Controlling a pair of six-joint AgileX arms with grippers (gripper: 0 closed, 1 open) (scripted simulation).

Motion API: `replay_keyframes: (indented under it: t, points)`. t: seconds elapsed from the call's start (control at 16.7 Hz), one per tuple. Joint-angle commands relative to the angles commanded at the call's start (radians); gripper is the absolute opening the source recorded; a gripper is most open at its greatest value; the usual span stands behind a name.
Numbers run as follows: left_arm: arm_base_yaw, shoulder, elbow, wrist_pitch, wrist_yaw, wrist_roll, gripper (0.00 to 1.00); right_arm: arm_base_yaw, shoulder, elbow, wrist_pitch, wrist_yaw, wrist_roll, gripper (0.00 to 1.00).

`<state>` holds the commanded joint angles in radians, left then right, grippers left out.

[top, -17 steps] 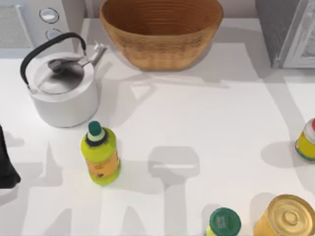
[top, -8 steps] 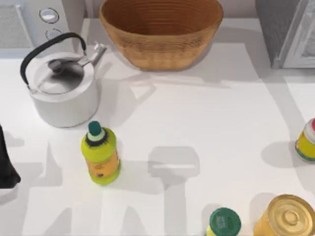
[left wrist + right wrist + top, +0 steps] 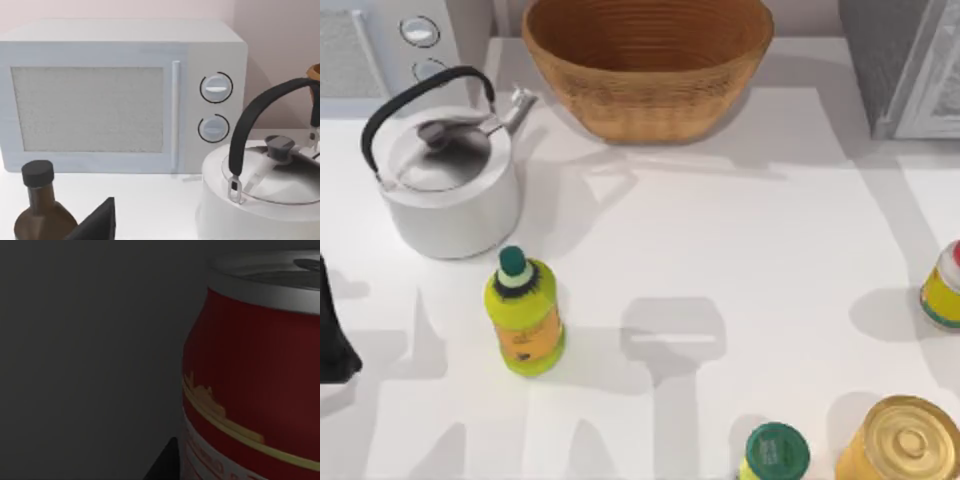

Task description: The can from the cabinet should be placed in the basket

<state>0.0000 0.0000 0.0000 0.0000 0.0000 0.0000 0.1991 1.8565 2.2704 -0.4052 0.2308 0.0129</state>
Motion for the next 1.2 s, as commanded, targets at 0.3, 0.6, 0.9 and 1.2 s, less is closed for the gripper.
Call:
replay_keyframes:
  t: [0.3, 0.6, 0.9, 1.2]
  points:
    - [0.0, 0.0, 0.0, 0.0, 0.0, 0.0, 1.0, 0.066, -0.152, -0.052, -0.103, 0.063, 0.001, 0.0]
    - [0.0, 0.0, 0.0, 0.0, 0.0, 0.0, 1.0, 0.165, -0.388, -0.127, -0.258, 0.159, 0.0, 0.0]
    - [0.0, 0.0, 0.0, 0.0, 0.0, 0.0, 1.0, 0.192, -0.445, -0.147, -0.301, 0.186, -0.001, 0.0]
    - [0.0, 0.0, 0.0, 0.0, 0.0, 0.0, 1.0, 0.171, -0.498, -0.192, -0.248, 0.169, 0.005, 0.0]
